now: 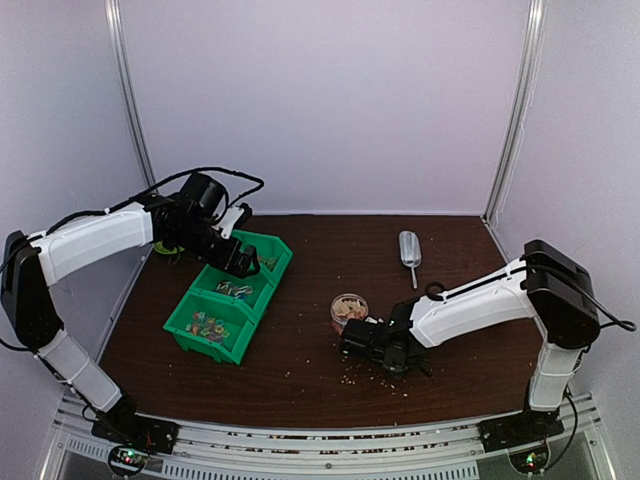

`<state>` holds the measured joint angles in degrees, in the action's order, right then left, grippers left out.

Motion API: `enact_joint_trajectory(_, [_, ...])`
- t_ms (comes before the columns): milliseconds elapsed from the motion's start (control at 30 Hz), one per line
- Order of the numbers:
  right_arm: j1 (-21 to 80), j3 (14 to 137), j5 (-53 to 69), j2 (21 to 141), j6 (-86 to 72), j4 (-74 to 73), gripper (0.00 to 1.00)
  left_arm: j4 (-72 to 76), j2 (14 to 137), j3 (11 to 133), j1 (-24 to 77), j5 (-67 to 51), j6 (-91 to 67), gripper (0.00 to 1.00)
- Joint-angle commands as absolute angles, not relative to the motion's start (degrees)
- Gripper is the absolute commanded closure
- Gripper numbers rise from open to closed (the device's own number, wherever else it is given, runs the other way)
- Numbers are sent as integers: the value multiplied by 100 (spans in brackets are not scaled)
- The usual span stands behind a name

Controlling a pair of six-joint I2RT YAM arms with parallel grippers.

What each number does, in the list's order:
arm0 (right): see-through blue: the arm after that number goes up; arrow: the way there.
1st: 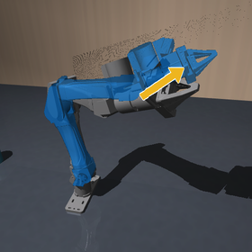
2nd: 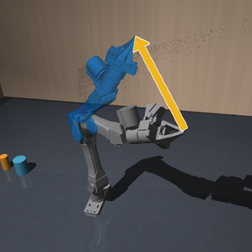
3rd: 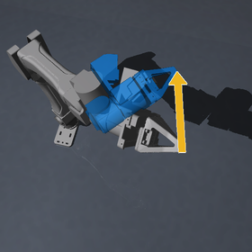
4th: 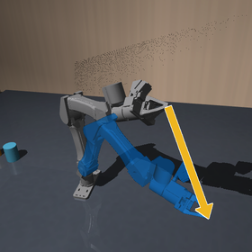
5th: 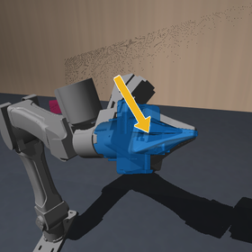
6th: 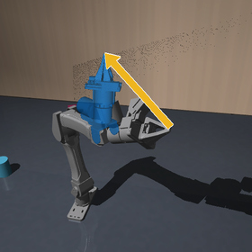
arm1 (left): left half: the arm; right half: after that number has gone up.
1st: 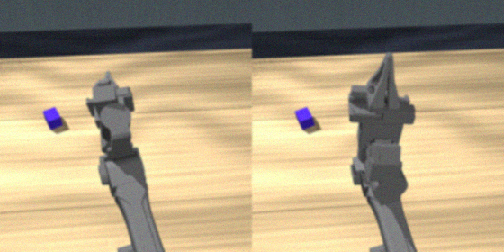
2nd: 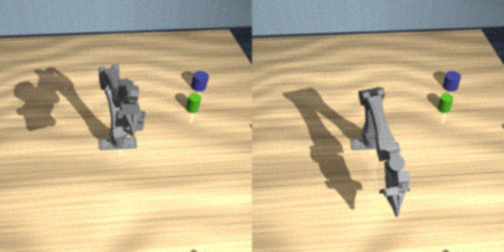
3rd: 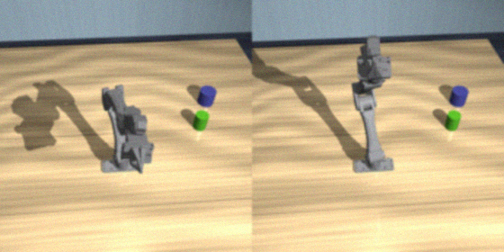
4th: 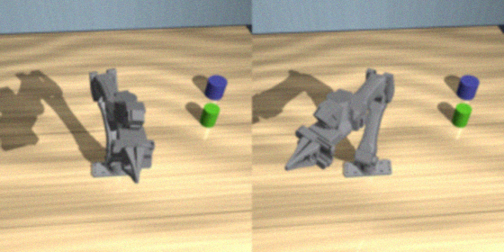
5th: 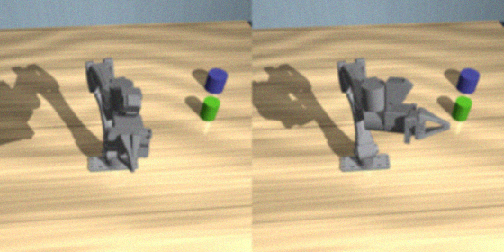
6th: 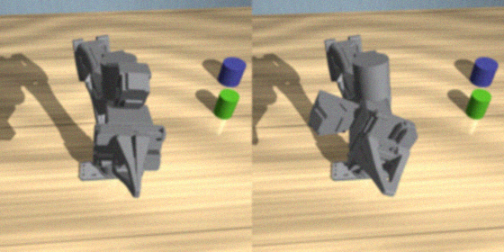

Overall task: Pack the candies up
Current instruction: Pick up the box lid from the center of the board.

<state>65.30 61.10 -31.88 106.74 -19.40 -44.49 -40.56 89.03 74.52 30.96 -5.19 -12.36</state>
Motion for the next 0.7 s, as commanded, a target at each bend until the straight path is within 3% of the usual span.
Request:
enact_joint_trajectory(0, [6574, 6277, -3321, 10821, -1917, -4541, 79, -3954, 8949, 7488, 3074, -536, -1248, 2])
enact_joint_trajectory(300, [6575, 6307, -3203, 10888, -1901, -4568, 95, -3950, 8952, 7488, 3075, -550, -1252, 2])
enact_joint_trajectory(667, [6578, 6451, -3081, 10607, -1825, -4801, 100, -3952, 8891, 7488, 3076, -575, -1228, 2])
